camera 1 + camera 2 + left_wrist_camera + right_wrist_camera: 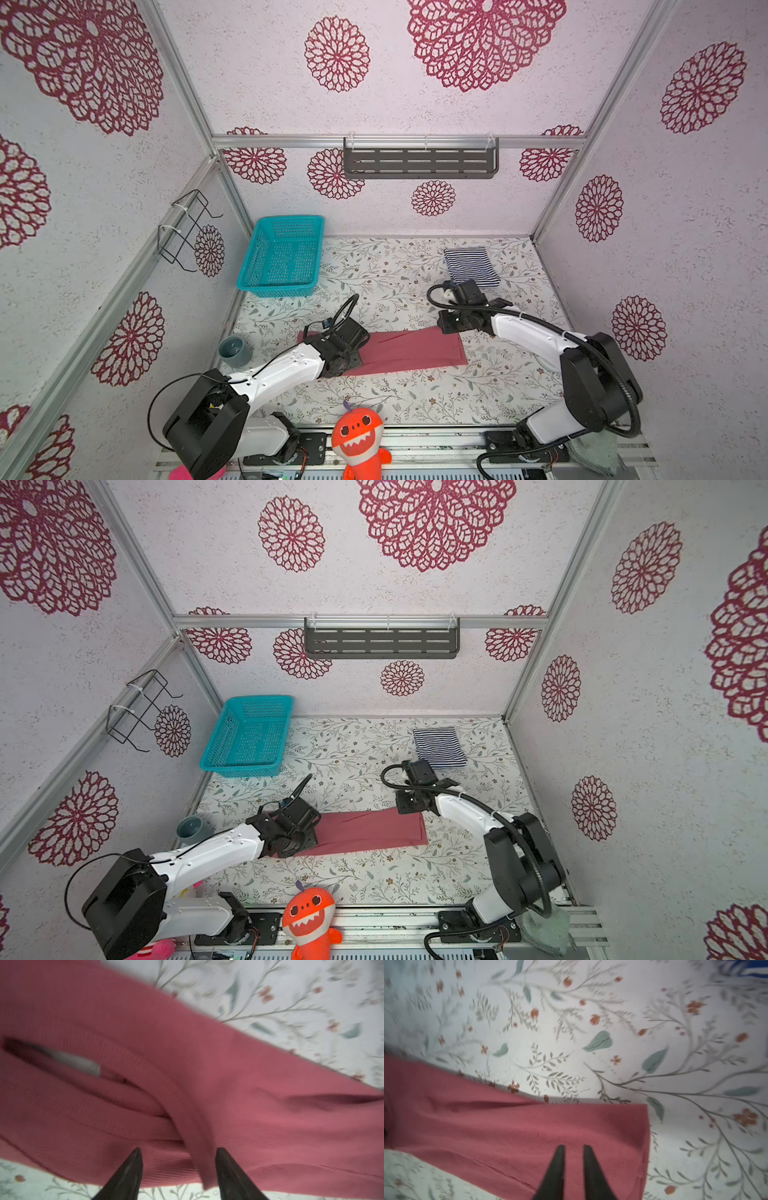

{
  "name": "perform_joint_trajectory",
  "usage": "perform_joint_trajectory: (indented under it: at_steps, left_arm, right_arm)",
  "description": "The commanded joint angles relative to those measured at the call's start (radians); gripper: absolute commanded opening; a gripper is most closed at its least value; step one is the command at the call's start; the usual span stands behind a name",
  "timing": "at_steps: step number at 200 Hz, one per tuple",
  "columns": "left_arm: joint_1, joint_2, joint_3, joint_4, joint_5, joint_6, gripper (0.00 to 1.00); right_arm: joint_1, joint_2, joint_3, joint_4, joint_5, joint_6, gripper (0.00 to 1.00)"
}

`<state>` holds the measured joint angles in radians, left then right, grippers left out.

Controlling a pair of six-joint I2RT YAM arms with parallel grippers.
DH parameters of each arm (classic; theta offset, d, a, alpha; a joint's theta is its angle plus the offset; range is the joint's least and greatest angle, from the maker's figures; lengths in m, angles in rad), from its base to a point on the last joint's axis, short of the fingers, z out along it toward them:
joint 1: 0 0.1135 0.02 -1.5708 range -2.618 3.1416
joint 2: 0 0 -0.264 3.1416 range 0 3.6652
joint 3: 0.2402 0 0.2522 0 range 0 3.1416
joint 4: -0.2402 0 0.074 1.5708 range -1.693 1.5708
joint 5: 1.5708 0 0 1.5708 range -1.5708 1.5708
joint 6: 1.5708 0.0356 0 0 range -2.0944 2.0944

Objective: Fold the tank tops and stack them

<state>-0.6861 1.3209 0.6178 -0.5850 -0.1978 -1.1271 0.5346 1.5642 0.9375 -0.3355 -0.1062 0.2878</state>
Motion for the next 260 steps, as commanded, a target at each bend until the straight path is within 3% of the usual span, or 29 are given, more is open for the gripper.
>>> perform_joint_trajectory:
  at_steps: [1, 47, 78, 109, 142, 171, 194, 214, 238, 260]
  left_arm:
    - [0.019, 0.034, -0.031, 0.106, 0.032, -0.066, 0.52]
    - [0.054, 0.202, -0.059, 0.323, 0.037, -0.087, 0.44]
    - [0.108, 0.366, 0.063, 0.36, 0.069, 0.026, 0.46]
    - [0.197, 0.553, 0.333, 0.269, 0.166, 0.268, 0.51]
    - [0.257, 0.838, 0.764, 0.031, 0.304, 0.589, 0.56]
    - [0.264, 1.005, 1.11, -0.177, 0.262, 0.824, 0.63]
    - [0.29, 1.017, 1.254, -0.219, 0.232, 0.871, 0.67]
    - [0.301, 0.958, 1.293, -0.236, 0.204, 0.875, 0.74]
    - [0.301, 0.85, 1.207, -0.195, 0.212, 0.81, 0.76]
    - [0.295, 0.767, 1.048, -0.121, 0.234, 0.706, 0.72]
  right_arm:
    - [0.004, 0.043, 0.002, -0.016, 0.073, -0.015, 0.01]
    - [-0.011, 0.082, -0.07, 0.027, 0.167, 0.012, 0.01]
    - [-0.034, 0.016, -0.176, 0.042, 0.199, 0.077, 0.02]
    - [-0.038, -0.077, -0.311, 0.09, 0.191, 0.206, 0.02]
    - [0.016, -0.176, -0.454, 0.189, 0.135, 0.387, 0.05]
    - [0.165, -0.216, -0.426, 0.265, 0.06, 0.463, 0.13]
    - [0.198, -0.227, -0.292, 0.151, 0.07, 0.401, 0.28]
    - [0.177, -0.235, -0.176, -0.024, 0.148, 0.31, 0.38]
    - [0.104, -0.23, -0.136, -0.083, 0.136, 0.213, 0.38]
    - [0.043, -0.18, -0.125, -0.055, 0.071, 0.134, 0.29]
